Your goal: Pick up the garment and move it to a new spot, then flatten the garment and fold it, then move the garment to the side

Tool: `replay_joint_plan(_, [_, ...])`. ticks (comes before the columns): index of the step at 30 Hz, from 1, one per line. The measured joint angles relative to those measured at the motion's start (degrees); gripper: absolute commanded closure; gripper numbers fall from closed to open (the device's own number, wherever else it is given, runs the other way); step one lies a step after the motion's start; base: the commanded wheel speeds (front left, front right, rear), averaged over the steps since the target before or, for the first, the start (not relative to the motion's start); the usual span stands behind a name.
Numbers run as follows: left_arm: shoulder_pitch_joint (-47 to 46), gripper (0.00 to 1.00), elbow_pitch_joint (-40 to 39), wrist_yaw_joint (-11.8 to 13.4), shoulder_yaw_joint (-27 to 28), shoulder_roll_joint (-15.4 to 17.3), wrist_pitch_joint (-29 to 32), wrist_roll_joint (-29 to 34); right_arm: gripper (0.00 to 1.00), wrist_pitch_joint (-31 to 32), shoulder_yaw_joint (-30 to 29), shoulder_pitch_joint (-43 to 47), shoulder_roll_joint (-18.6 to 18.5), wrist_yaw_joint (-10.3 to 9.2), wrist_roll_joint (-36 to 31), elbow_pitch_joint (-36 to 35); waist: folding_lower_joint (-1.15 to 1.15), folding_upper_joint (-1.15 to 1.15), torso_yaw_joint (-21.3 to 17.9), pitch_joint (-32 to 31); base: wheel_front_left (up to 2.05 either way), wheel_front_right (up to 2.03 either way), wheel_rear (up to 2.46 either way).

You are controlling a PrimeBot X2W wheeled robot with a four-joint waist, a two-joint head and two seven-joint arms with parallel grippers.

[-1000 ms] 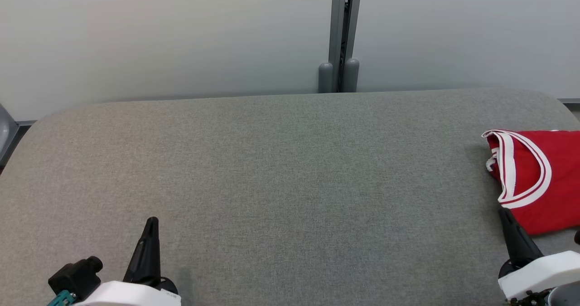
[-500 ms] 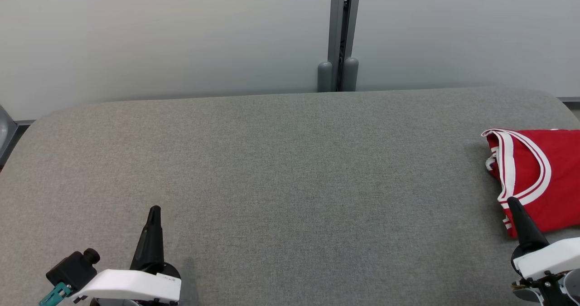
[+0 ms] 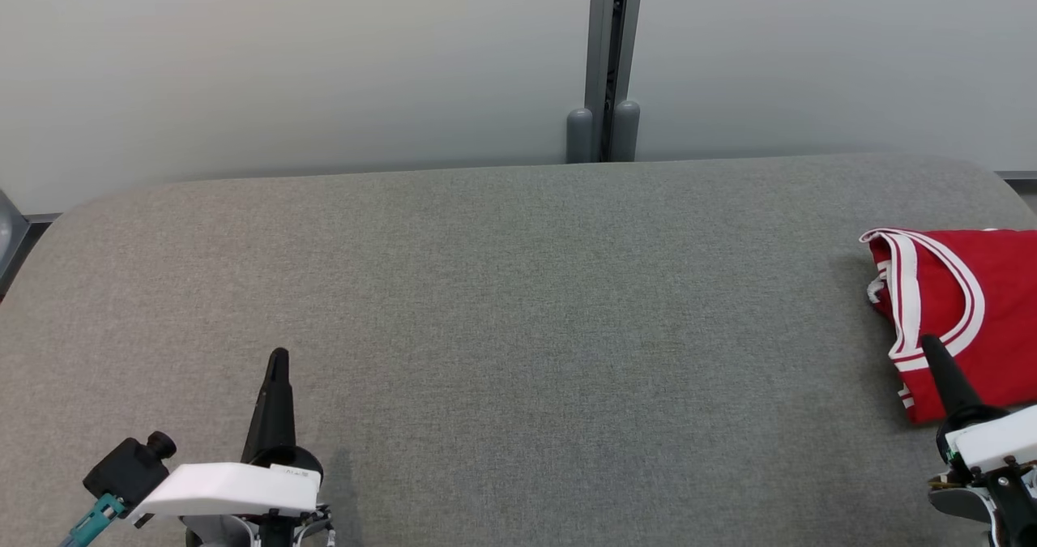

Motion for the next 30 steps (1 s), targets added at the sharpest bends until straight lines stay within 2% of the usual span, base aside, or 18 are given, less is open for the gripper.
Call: replay_joint_plan(30, [-4.3, 1.0, 3.1, -2.6, -0.2, -2.4, -0.5, -14.9, 1.0, 4.8, -4.1, -6.5, -0.9, -0.01, 15.6, 7.3, 0.0, 0.0, -0.2, 0.3, 0.0, 0.0, 0.0])
